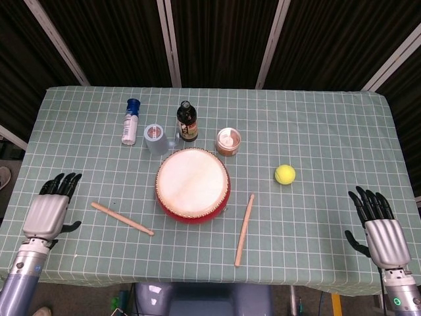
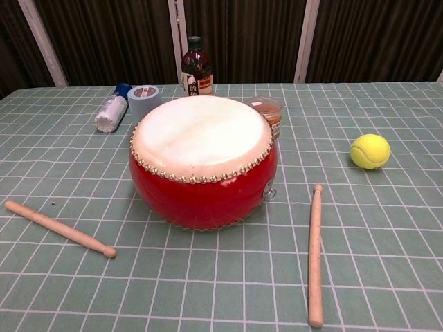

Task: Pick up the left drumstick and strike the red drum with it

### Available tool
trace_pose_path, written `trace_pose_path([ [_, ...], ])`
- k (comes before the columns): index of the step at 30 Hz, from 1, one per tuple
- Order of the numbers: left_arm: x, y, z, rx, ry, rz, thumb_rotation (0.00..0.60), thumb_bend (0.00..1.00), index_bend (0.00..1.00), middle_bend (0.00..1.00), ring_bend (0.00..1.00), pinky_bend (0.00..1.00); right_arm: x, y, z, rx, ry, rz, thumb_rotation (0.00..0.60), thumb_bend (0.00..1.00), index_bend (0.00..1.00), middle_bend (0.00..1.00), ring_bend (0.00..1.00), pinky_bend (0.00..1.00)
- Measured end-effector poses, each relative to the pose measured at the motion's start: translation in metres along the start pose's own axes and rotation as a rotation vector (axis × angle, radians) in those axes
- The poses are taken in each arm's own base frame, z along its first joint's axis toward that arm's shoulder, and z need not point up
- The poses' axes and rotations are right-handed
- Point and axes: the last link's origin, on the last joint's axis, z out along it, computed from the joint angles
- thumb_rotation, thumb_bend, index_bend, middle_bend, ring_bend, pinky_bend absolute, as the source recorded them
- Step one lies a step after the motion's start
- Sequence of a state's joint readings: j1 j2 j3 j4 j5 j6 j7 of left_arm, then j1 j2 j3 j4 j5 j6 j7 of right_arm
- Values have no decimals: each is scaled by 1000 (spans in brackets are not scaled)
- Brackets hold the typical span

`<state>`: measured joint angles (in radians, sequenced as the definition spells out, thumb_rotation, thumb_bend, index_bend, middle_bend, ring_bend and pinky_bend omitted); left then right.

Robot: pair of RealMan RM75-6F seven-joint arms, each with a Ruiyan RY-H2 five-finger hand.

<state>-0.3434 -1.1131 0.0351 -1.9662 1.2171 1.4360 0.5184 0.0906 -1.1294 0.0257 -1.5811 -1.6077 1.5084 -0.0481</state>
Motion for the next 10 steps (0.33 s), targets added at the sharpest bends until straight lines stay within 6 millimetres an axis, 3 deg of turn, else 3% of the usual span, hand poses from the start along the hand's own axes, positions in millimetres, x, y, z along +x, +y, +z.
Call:
trace_pose_path([
  [5,5,-22,-30,-23,141,-55,600,44,0,0,0,70,1,1,0,-1,7,-6,600,340,0,0,0,66],
  [10,-5,-47,-66,-18,176,-34,600,41,0,0,0,70,-1,0,0,-1,2,-13,600,340,0,0,0,66],
])
